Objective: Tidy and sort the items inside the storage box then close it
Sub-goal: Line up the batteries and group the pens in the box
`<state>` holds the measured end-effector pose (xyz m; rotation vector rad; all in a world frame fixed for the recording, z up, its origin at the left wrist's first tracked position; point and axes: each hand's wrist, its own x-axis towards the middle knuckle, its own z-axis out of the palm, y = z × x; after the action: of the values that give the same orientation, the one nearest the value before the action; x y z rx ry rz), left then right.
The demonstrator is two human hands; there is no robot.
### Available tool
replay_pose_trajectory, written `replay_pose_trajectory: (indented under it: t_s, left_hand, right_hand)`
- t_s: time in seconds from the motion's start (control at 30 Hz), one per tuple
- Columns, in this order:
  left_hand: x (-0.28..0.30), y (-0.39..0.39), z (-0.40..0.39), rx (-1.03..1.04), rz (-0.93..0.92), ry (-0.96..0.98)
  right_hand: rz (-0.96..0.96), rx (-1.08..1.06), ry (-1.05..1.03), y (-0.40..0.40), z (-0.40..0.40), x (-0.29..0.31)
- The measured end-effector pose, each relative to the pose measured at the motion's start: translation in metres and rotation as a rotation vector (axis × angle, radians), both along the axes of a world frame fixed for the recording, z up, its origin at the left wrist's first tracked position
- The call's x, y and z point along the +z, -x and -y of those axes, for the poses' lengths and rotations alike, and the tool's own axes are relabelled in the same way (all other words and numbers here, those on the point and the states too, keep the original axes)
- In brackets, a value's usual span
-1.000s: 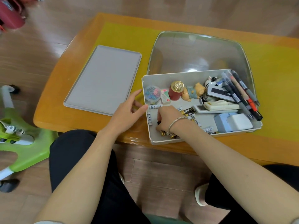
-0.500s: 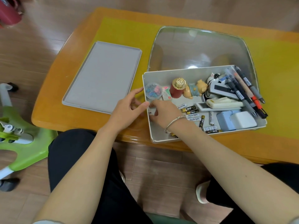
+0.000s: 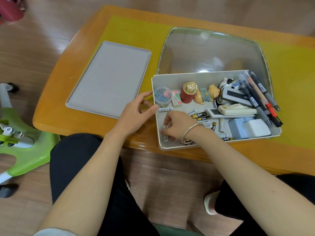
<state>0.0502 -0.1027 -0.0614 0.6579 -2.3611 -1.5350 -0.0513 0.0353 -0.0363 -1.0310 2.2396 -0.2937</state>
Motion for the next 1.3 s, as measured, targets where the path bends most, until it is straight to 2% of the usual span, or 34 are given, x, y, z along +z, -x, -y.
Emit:
replay_pose_trajectory:
  t_s: [0.07,0.13,0.27,0.4,0.8,1.3]
  left_hand:
    - [-0.0004,0.0003,-0.0002,0.002,-0.003,0.012]
    - [-0.0007,0.0005,0.0000,0.003,-0.005,0.008]
    - [-0.0010,0.0009,0.0000,0.001,-0.018,-0.007]
    - [-0.0022,0.0027,-0.0029,-0.007,-0.017,-0.009]
    - [-0.0008,0.0036,-0.0035,-0.017,0.005,0.003]
    - [-0.0011,0.0045,-0.0031,-0.012,0.017,0.025]
  right_hand:
    - [0.052,0.023,-0.019,-0.0043,-0.0012,-0.0006]
    - [0.013,0.019,0.020,-0.0071,-0.0018,-0.0017]
    - [0.048,-0.068,0.098,-0.0060,-0.0040,-0.0017]
    - [-0.008,-0.005,0.069,-0.0059,-0.0049,-0.0051]
    - [0.098,0.091,-0.005,-0.0032,-0.0062,-0.0021]
    - [0.062,0.105,0.019,-0.0072,-0.0054,-0.0003]
